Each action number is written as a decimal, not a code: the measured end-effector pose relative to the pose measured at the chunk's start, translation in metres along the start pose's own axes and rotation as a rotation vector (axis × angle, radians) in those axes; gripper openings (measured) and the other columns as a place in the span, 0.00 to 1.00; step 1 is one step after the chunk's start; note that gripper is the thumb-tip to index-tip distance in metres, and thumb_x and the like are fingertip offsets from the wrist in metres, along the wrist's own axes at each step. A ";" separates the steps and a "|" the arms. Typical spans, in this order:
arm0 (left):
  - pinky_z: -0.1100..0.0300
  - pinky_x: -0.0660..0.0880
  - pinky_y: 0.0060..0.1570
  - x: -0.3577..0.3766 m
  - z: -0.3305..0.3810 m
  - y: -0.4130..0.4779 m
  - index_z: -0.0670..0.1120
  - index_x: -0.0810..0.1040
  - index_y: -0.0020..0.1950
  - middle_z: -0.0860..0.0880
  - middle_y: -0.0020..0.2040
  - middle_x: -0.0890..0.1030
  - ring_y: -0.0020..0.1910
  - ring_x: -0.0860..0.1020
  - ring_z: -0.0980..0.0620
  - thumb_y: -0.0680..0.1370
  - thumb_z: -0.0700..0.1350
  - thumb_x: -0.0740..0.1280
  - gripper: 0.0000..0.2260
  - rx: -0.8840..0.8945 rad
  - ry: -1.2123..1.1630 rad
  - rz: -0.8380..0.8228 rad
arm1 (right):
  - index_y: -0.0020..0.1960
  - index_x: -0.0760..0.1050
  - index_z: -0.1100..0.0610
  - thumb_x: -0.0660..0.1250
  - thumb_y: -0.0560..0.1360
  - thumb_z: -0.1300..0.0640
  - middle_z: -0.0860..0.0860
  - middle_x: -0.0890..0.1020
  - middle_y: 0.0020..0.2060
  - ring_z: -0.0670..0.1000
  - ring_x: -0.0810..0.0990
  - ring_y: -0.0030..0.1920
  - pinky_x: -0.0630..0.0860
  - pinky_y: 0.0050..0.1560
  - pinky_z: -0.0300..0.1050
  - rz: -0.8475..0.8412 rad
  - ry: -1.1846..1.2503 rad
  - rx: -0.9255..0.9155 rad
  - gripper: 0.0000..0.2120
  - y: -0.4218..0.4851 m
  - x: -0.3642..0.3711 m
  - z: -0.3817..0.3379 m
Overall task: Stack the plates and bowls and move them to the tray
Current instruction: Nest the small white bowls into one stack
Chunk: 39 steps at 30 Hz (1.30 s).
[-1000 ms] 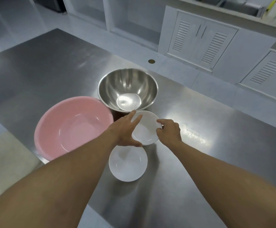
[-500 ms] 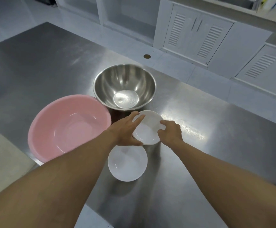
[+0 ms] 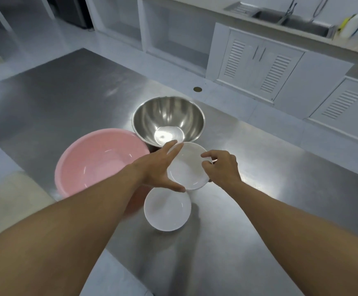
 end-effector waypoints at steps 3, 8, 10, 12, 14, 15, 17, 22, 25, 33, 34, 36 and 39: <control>0.50 0.67 0.72 -0.001 -0.005 -0.022 0.58 0.40 0.80 0.60 0.79 0.46 0.78 0.58 0.54 0.56 0.79 0.69 0.63 -0.030 0.008 -0.014 | 0.50 0.85 0.50 0.67 0.70 0.58 0.51 0.79 0.45 0.53 0.82 0.41 0.80 0.24 0.43 -0.081 0.015 -0.051 0.12 -0.010 0.013 -0.009; 0.58 0.67 0.67 0.016 -0.012 -0.054 0.54 0.41 0.81 0.58 0.74 0.55 0.72 0.65 0.51 0.57 0.77 0.70 0.64 -0.139 0.014 -0.096 | 0.46 0.79 0.50 0.71 0.71 0.60 0.51 0.78 0.44 0.54 0.81 0.43 0.81 0.25 0.44 -0.228 -0.009 -0.055 0.07 -0.029 0.038 -0.007; 0.53 0.69 0.68 0.026 -0.011 -0.061 0.54 0.42 0.81 0.57 0.74 0.56 0.70 0.67 0.50 0.57 0.77 0.71 0.63 -0.162 0.018 -0.116 | 0.46 0.77 0.49 0.71 0.70 0.61 0.51 0.78 0.44 0.55 0.80 0.43 0.81 0.25 0.45 -0.261 -0.011 -0.038 0.08 -0.035 0.045 -0.003; 0.50 0.71 0.68 0.035 -0.008 -0.064 0.54 0.42 0.81 0.55 0.74 0.56 0.70 0.68 0.49 0.57 0.76 0.71 0.63 -0.185 0.030 -0.140 | 0.49 0.76 0.50 0.71 0.71 0.62 0.51 0.77 0.46 0.55 0.80 0.44 0.81 0.25 0.45 -0.291 -0.027 -0.015 0.10 -0.040 0.050 0.004; 0.50 0.72 0.66 0.045 -0.005 -0.065 0.54 0.43 0.81 0.54 0.74 0.57 0.69 0.69 0.49 0.56 0.75 0.72 0.63 -0.201 0.035 -0.171 | 0.53 0.74 0.49 0.71 0.72 0.62 0.53 0.76 0.49 0.58 0.80 0.46 0.83 0.28 0.47 -0.327 -0.064 0.010 0.14 -0.045 0.054 0.011; 0.50 0.73 0.66 0.050 -0.003 -0.065 0.54 0.43 0.81 0.54 0.74 0.57 0.69 0.68 0.49 0.56 0.75 0.72 0.63 -0.204 0.039 -0.185 | 0.54 0.72 0.49 0.70 0.72 0.62 0.53 0.77 0.50 0.59 0.80 0.47 0.83 0.29 0.48 -0.342 -0.080 0.020 0.15 -0.047 0.055 0.015; 0.49 0.73 0.66 0.060 0.000 -0.065 0.53 0.42 0.81 0.53 0.74 0.57 0.70 0.67 0.49 0.56 0.74 0.73 0.63 -0.210 0.045 -0.212 | 0.57 0.70 0.48 0.70 0.72 0.62 0.54 0.78 0.51 0.60 0.80 0.47 0.83 0.29 0.47 -0.364 -0.098 0.036 0.18 -0.051 0.056 0.023; 0.50 0.70 0.68 0.078 0.007 -0.060 0.53 0.36 0.80 0.56 0.77 0.48 0.73 0.66 0.46 0.58 0.69 0.75 0.65 -0.235 -0.022 -0.264 | 0.69 0.71 0.54 0.68 0.74 0.58 0.55 0.80 0.58 0.60 0.81 0.51 0.83 0.49 0.57 -0.341 -0.173 0.049 0.24 -0.055 0.050 0.039; 0.49 0.70 0.69 0.081 0.014 -0.053 0.54 0.34 0.80 0.59 0.77 0.45 0.74 0.64 0.44 0.59 0.66 0.76 0.65 -0.219 -0.048 -0.271 | 0.67 0.74 0.54 0.63 0.76 0.56 0.54 0.80 0.59 0.58 0.80 0.52 0.82 0.53 0.58 -0.357 -0.202 0.046 0.19 -0.061 0.047 0.049; 0.55 0.70 0.63 0.087 0.046 -0.022 0.60 0.43 0.79 0.57 0.76 0.51 0.71 0.68 0.45 0.63 0.65 0.73 0.54 -0.193 -0.149 -0.265 | 0.73 0.67 0.46 0.57 0.77 0.59 0.56 0.77 0.62 0.62 0.78 0.57 0.81 0.54 0.60 -0.317 -0.108 0.107 0.24 -0.070 0.011 0.078; 0.55 0.69 0.62 0.088 0.054 -0.017 0.61 0.44 0.79 0.57 0.77 0.52 0.69 0.68 0.46 0.64 0.64 0.72 0.52 -0.179 -0.146 -0.263 | 0.73 0.67 0.45 0.56 0.77 0.60 0.56 0.77 0.61 0.62 0.78 0.56 0.81 0.53 0.60 -0.296 -0.102 0.118 0.25 -0.072 0.003 0.084; 0.52 0.71 0.64 0.091 0.071 -0.005 0.59 0.47 0.80 0.54 0.76 0.55 0.69 0.69 0.45 0.66 0.62 0.69 0.48 -0.150 -0.146 -0.264 | 0.72 0.67 0.44 0.56 0.76 0.60 0.56 0.79 0.57 0.63 0.80 0.52 0.82 0.52 0.60 -0.258 -0.101 0.148 0.26 -0.076 -0.016 0.098; 0.45 0.71 0.66 0.094 0.102 0.013 0.58 0.47 0.79 0.48 0.75 0.61 0.67 0.70 0.43 0.69 0.59 0.66 0.44 -0.108 -0.141 -0.283 | 0.69 0.70 0.44 0.54 0.74 0.60 0.55 0.80 0.49 0.63 0.81 0.47 0.83 0.49 0.59 -0.200 -0.091 0.173 0.26 -0.085 -0.047 0.119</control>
Point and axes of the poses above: each hand's wrist, its own y-axis towards the middle knuckle, its own x-axis out of the palm, z = x × y, the point moved 5 cm from there along y, towards the middle knuckle
